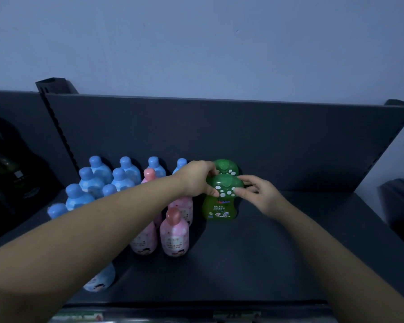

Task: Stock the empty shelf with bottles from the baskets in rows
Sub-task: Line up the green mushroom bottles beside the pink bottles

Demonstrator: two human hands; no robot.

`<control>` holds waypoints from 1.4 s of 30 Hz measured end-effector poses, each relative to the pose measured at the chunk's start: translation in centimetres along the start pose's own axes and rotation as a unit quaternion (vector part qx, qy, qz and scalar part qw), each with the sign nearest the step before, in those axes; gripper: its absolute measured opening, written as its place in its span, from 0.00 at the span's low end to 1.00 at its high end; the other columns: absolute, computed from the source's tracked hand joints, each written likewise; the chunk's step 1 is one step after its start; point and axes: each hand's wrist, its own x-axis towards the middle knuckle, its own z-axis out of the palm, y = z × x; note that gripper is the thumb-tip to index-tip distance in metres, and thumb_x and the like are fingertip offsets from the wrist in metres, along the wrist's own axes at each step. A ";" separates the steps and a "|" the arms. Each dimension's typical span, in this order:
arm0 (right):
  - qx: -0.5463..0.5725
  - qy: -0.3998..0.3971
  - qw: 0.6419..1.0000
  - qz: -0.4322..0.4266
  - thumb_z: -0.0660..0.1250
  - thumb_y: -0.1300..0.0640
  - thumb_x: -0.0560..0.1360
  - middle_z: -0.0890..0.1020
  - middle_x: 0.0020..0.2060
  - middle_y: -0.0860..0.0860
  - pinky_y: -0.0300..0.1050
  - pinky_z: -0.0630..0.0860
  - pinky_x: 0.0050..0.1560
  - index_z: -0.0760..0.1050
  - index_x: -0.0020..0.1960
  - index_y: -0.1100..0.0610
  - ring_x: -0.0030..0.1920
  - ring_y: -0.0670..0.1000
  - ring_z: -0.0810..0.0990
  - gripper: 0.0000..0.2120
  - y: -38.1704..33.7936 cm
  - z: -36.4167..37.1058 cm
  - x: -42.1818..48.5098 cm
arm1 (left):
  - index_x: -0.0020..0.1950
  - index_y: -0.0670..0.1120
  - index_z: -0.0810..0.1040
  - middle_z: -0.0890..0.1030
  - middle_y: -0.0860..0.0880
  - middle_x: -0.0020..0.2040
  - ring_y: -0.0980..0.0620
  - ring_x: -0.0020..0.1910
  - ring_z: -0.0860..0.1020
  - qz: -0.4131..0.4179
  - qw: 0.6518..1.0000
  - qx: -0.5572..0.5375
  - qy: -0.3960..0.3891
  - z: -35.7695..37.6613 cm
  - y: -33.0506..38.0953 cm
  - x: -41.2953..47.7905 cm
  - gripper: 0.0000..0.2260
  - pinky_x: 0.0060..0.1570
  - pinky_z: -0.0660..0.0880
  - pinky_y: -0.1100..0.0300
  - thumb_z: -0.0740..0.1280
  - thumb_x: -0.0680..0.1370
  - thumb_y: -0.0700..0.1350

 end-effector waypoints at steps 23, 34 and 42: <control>-0.075 0.043 0.996 0.034 0.53 0.47 0.84 0.79 0.45 0.39 0.38 0.68 0.55 0.80 0.60 0.55 0.53 0.44 0.77 0.20 -2.1 0.3 1.8 | 0.63 0.49 0.75 0.79 0.52 0.58 0.50 0.58 0.77 -0.007 1.000 0.017 0.003 0.1 0.0 -0.2 0.26 0.59 0.75 0.50 0.78 0.69 0.52; -0.065 0.068 0.994 0.052 0.61 0.59 0.81 0.81 0.57 0.50 0.46 0.76 0.58 0.77 0.63 0.55 0.58 0.52 0.79 0.12 -0.2 -0.7 2.8 | 0.62 0.52 0.75 0.75 0.50 0.61 0.46 0.62 0.68 0.002 0.993 0.097 0.071 -2.4 0.3 0.1 0.16 0.61 0.63 0.50 0.65 0.76 0.55; -0.051 0.038 0.995 0.079 0.67 0.61 0.78 0.81 0.53 0.48 0.34 0.73 0.43 0.75 0.67 0.56 0.47 0.42 0.79 0.17 0.0 -0.5 3.2 | 0.64 0.51 0.75 0.82 0.54 0.54 0.50 0.58 0.77 -0.009 0.984 0.175 0.039 -2.3 -0.8 1.6 0.16 0.53 0.57 0.52 0.67 0.77 0.52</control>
